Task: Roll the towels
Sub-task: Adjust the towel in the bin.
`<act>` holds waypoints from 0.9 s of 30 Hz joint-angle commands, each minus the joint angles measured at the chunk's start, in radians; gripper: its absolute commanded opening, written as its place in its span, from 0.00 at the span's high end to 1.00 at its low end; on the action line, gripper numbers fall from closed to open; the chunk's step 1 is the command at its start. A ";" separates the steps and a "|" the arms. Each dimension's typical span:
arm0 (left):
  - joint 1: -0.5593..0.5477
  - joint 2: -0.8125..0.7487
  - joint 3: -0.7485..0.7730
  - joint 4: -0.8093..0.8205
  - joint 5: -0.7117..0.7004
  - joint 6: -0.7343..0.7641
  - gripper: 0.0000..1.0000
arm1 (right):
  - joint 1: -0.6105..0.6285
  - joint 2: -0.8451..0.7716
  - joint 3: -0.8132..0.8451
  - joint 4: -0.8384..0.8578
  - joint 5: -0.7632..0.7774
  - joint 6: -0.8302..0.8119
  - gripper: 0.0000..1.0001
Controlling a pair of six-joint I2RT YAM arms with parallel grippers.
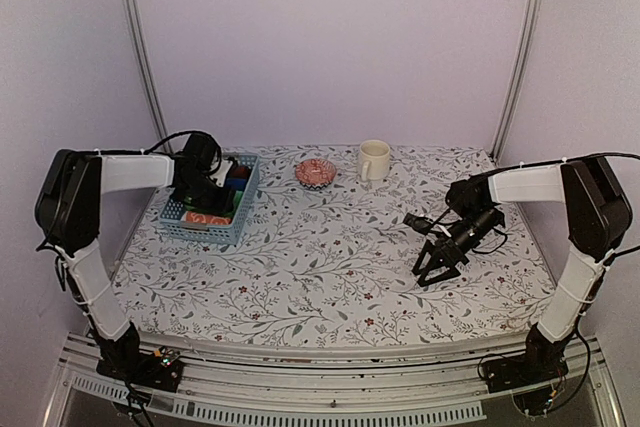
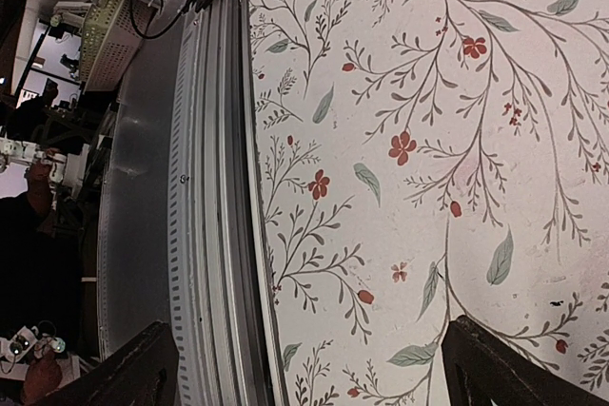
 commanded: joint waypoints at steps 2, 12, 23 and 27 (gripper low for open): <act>-0.024 -0.098 0.029 -0.126 -0.016 -0.030 1.00 | 0.000 0.015 0.001 -0.008 -0.009 -0.009 0.01; -0.011 -0.153 -0.020 -0.172 -0.165 -0.089 1.00 | 0.001 0.020 0.005 -0.013 -0.012 -0.012 0.01; 0.059 0.042 0.013 -0.100 -0.198 -0.112 1.00 | 0.001 0.001 -0.004 -0.008 -0.013 -0.006 0.01; 0.063 0.069 0.032 -0.118 -0.178 -0.122 1.00 | 0.000 -0.009 -0.006 -0.007 -0.019 -0.004 0.01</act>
